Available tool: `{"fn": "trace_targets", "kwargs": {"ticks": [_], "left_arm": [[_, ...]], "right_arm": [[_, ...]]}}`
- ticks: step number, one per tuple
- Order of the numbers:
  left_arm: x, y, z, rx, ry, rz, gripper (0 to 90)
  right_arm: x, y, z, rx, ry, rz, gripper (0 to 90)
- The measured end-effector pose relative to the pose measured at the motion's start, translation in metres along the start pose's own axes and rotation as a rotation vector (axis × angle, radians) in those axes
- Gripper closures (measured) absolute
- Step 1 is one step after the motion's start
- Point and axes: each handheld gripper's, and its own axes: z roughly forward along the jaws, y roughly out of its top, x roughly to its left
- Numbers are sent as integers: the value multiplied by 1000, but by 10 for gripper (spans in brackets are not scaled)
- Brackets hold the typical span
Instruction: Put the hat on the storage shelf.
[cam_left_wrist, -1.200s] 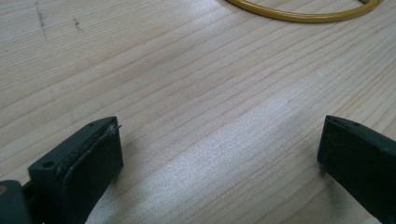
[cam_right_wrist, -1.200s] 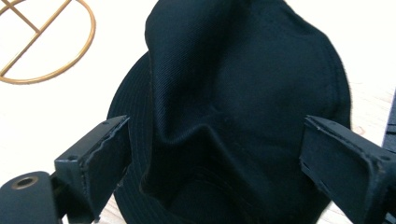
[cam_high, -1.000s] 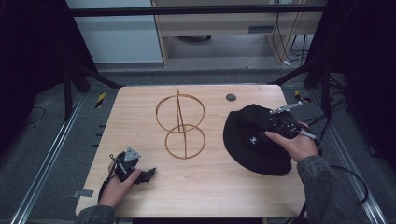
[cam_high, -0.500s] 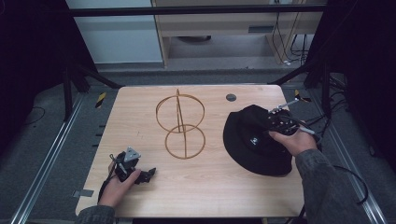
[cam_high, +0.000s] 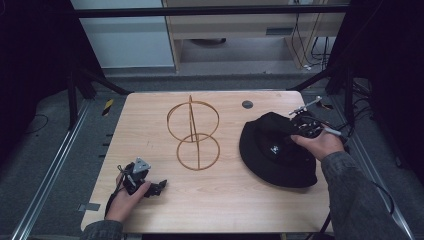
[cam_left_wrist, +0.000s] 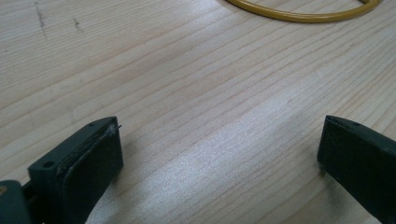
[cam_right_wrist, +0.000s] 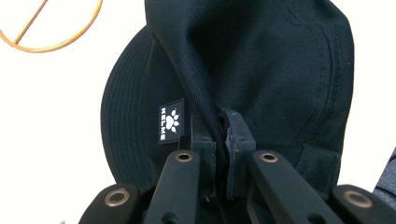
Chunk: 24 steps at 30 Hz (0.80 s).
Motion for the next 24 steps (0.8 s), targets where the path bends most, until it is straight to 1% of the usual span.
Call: {"fn": "trace_targets", "kwargs": {"ticks": [5, 6, 7, 9, 13, 14, 19, 24], "left_arm": [[0, 0, 0, 0, 1, 1, 0], [0, 0, 0, 0, 0, 0, 0], [0, 0, 0, 0, 0, 0, 0], [0, 0, 0, 0, -1, -3, 0], [0, 0, 0, 0, -1, -3, 0], [0, 0, 0, 0, -1, -3, 0], [-1, 0, 0, -5, -1, -8, 0], [0, 0, 0, -5, 0, -4, 0]], "right_arm": [[1, 5, -8, -13, 1, -8, 852], [1, 7, -13, -22, 1, -18, 853], [2, 8, -16, -26, 1, -13, 854], [3, 11, -23, -39, 1, -21, 855], [6, 17, -40, -80, 2, -25, 855], [6, 18, -45, -88, -2, -35, 855], [12, 26, -69, -134, -15, -55, 855], [22, 35, -93, -176, -25, -97, 855]]}}
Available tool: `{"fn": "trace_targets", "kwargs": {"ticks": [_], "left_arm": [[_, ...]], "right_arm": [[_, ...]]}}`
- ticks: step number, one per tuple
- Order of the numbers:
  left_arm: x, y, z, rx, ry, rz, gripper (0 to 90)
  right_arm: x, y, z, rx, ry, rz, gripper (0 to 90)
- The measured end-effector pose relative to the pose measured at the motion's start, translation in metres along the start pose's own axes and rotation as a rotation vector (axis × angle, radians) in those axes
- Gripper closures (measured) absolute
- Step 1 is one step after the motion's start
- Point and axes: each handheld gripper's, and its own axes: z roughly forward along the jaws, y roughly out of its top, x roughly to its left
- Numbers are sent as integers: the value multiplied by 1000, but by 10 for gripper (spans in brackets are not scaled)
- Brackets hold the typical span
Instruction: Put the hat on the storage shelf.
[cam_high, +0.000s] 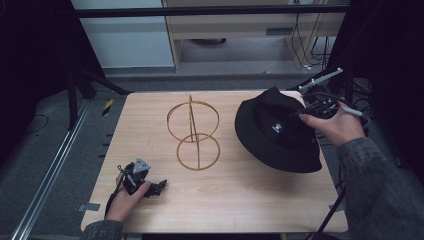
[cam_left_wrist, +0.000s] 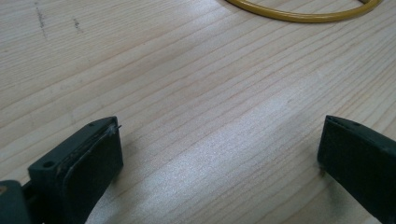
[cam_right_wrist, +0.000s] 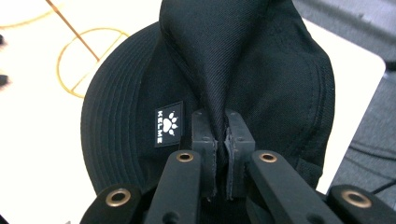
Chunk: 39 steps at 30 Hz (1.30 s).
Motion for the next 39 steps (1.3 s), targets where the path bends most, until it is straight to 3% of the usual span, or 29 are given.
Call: {"fn": "trace_targets", "kwargs": {"ticks": [6, 22, 30, 39], "left_arm": [[0, 0, 0, 0, 0, 0, 0], [0, 0, 0, 1, 0, 0, 0], [0, 0, 0, 0, 0, -1, 0], [0, 0, 0, 0, 0, -1, 0]], "right_arm": [[14, 18, -21, -56, -8, -45, 854], [40, 39, -49, -175, -2, -112, 855], [52, 38, -55, -261, 26, -120, 855], [70, 45, -59, -305, 61, -164, 855]]}}
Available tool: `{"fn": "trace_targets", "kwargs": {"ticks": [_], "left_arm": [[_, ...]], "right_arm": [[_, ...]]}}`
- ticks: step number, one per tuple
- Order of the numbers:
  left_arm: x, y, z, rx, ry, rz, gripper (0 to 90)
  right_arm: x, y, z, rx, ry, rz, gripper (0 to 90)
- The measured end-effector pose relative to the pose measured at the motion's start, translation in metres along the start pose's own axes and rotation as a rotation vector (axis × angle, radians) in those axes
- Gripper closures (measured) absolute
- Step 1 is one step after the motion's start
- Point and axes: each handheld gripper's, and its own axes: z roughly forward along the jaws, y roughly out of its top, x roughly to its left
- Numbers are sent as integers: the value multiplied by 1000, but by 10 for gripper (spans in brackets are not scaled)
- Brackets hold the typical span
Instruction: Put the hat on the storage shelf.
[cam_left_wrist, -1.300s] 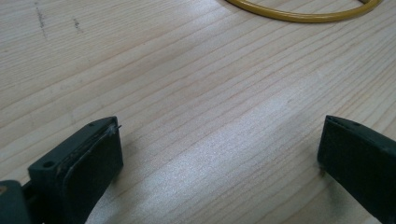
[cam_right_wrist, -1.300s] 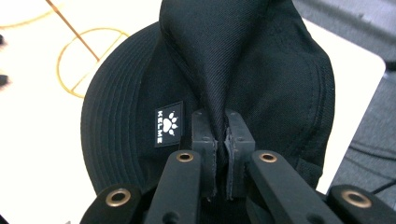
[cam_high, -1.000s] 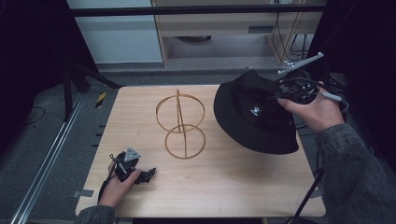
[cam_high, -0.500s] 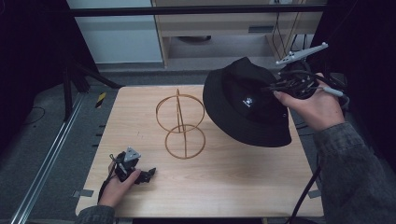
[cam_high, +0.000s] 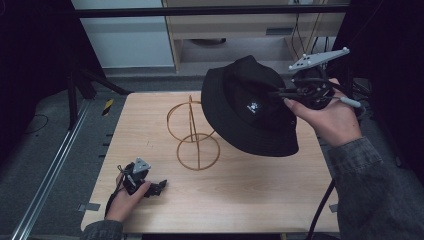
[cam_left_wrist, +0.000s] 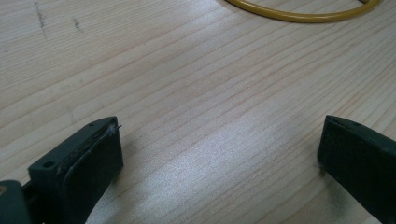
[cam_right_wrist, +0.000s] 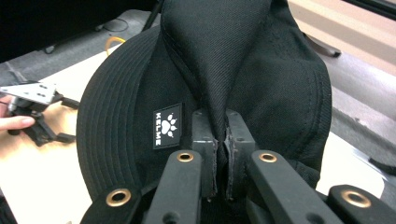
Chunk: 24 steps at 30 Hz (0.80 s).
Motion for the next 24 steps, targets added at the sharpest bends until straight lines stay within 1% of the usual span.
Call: {"fn": "trace_targets", "kwargs": {"ticks": [1, 2, 3, 6, 7, 9, 11, 15, 16, 17, 20, 24], "left_arm": [[0, 0, 0, 0, 0, 0, 0], [0, 0, 0, 0, 0, 0, 0], [0, 0, 0, 0, 0, 0, 0], [0, 0, 0, 0, 0, 0, 0], [0, 0, 0, 2, -1, 2, 0], [0, 0, 0, 2, -1, 2, 0], [0, 0, 0, 2, -1, 1, 0], [0, 0, 0, 0, 0, -3, 0], [0, 0, 0, 0, 0, -3, 0], [0, 0, 0, 1, 0, -2, 0], [0, 0, 0, 1, 0, -2, 0], [0, 0, 0, 1, 2, 1, 0]], "right_arm": [[5, 5, 1, -7, 8, -14, 856], [5, 5, 1, -7, 8, -14, 856], [9, 10, 4, -12, 20, -24, 855], [14, 15, 8, -11, 29, -34, 856], [18, 19, 11, -11, 36, -46, 855], [20, 21, 13, -12, 37, -51, 856], [26, 28, 20, -11, 50, -65, 856], [31, 33, 30, -14, 62, -74, 855], [31, 33, 30, -14, 62, -74, 855], [34, 35, 35, -16, 74, -81, 855], [35, 36, 39, -20, 80, -83, 856], [38, 41, 48, -19, 90, -82, 855]]}}
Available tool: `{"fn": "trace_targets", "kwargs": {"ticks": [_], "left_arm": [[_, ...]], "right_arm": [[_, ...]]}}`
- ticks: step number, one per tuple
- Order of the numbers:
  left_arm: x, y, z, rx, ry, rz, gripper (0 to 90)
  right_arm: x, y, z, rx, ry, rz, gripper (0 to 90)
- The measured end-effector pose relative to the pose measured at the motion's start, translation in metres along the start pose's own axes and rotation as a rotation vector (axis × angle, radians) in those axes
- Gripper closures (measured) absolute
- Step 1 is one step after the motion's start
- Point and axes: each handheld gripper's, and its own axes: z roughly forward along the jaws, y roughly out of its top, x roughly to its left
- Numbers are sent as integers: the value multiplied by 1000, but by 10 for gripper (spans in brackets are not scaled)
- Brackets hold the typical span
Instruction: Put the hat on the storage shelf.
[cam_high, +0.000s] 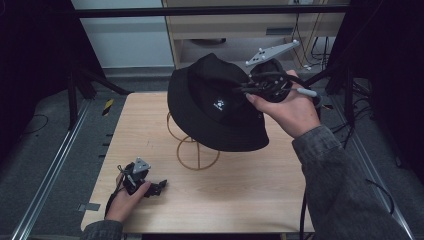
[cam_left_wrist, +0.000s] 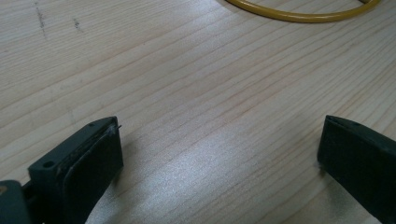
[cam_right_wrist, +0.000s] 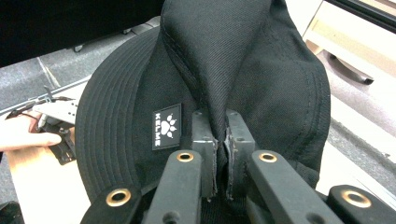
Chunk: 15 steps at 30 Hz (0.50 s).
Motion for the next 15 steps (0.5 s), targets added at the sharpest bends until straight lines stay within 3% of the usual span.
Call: {"fn": "trace_targets", "kwargs": {"ticks": [15], "left_arm": [[0, 0, 0, 0, 0, 0, 0]], "right_arm": [[9, 8, 20, 3, 33, -15, 855]]}}
